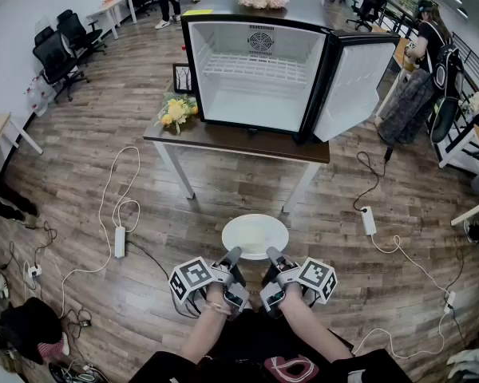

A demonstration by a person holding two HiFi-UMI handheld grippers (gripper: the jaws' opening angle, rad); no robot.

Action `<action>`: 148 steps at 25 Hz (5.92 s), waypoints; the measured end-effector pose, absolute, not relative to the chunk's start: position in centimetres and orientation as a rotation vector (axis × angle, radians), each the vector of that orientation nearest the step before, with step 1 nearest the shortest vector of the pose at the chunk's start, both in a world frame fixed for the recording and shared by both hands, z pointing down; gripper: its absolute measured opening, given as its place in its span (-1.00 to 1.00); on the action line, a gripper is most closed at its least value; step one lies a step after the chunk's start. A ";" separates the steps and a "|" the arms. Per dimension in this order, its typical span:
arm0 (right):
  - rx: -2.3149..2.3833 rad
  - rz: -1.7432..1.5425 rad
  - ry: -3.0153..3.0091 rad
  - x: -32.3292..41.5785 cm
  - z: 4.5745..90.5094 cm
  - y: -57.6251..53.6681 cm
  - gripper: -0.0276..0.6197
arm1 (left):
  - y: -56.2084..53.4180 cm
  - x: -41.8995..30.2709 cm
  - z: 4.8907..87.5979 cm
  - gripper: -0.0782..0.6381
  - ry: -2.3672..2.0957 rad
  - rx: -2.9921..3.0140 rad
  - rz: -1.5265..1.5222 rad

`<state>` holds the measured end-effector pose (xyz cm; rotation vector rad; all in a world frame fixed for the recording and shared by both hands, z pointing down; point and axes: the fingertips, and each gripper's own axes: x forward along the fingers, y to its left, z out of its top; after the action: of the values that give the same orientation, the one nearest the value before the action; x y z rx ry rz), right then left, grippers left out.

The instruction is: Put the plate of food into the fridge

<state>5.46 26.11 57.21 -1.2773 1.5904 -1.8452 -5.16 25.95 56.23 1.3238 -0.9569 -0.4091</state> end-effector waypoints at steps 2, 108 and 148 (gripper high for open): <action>-1.278 -1.848 1.589 5.0 57.1 27.1 -0.81 | 27.0 -5.7 56.1 -0.72 -0.958 1.328 -0.405; -1.300 -1.794 1.657 8.9 57.6 -7.6 -0.78 | -7.5 -1.7 56.9 -0.72 -0.937 1.348 -0.386; -1.331 -1.782 1.602 4.9 58.2 -16.7 -0.76 | -17.7 -5.4 57.0 -0.70 -0.923 1.473 -0.237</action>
<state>4.90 -16.70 58.24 -1.3315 1.6022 -1.7824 -5.38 -17.71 56.98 1.4728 -0.9228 -0.2369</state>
